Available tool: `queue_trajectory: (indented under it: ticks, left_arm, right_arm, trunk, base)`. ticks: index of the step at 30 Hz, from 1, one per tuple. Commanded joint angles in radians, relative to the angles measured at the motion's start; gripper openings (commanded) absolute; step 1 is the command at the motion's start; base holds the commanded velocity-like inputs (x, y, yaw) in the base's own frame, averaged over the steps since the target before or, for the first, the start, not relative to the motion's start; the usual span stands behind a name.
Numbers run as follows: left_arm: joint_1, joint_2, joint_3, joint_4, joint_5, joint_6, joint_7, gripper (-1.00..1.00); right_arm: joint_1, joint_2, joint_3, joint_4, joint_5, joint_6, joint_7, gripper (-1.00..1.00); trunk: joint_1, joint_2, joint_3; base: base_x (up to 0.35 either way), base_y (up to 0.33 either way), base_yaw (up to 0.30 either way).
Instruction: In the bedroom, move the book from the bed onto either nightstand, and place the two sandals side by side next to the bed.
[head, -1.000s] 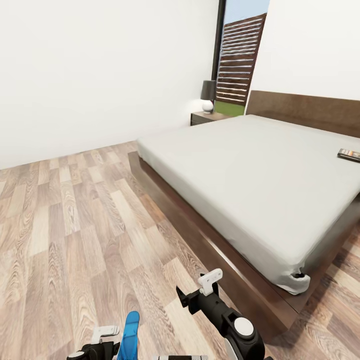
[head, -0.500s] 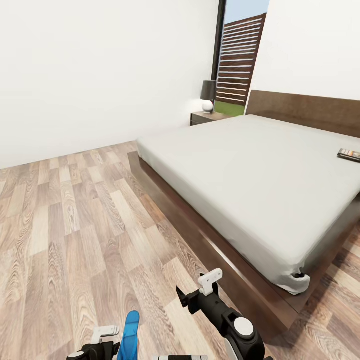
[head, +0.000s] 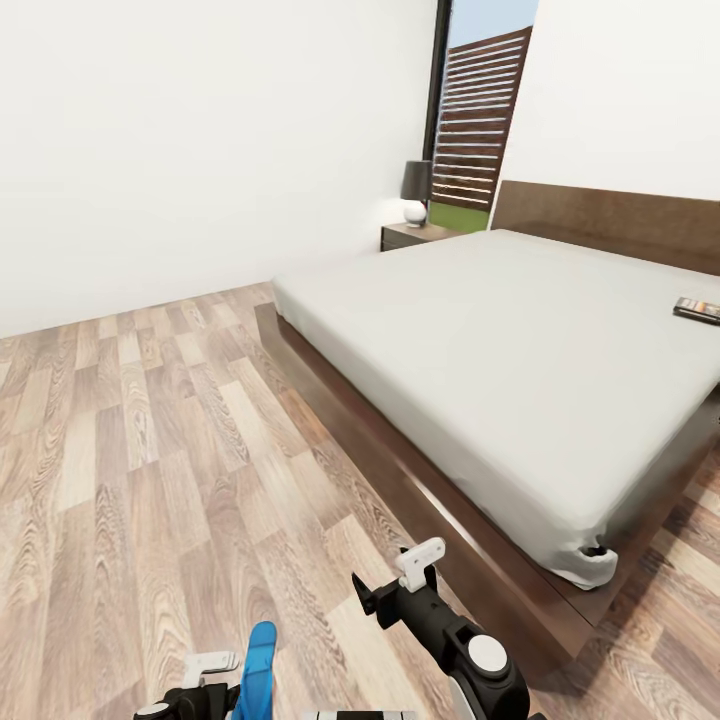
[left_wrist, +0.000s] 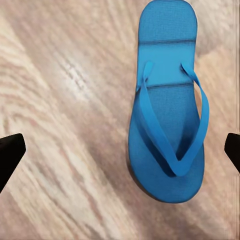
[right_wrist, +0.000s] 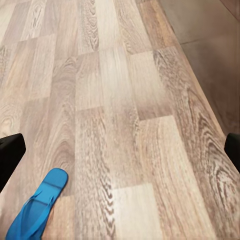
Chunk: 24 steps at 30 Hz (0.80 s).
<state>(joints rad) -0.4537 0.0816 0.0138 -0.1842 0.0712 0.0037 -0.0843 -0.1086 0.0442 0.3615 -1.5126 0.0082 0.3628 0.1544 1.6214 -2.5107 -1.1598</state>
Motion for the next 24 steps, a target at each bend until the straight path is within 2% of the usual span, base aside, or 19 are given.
queue_trajectory:
  ticks: [1,10,24]
  left_arm:
    - [0.0,0.0,0.001,0.0,0.007,0.001,-0.005,1.0]
    - [0.0,0.001,0.001,-0.001,0.008,0.0,-0.005,1.0]
    - [0.0,0.001,0.0,-0.001,0.008,-0.001,-0.005,1.0]
  right_arm:
    - [0.0,0.0,0.0,0.001,0.001,0.005,0.004,1.0]
    - [0.0,0.0,0.0,0.012,0.001,0.004,0.004,1.0]
    - [0.0,0.0,0.0,0.018,0.001,0.004,0.004,1.0]
  trunk:
    - [0.0,0.0,-0.001]
    - [0.0,0.0,-0.001]
    - [0.0,0.0,-0.001]
  base:
    - [0.0,-0.14,0.0]
    - [0.0,-0.096,0.0]
    - [0.0,-0.018,0.0]
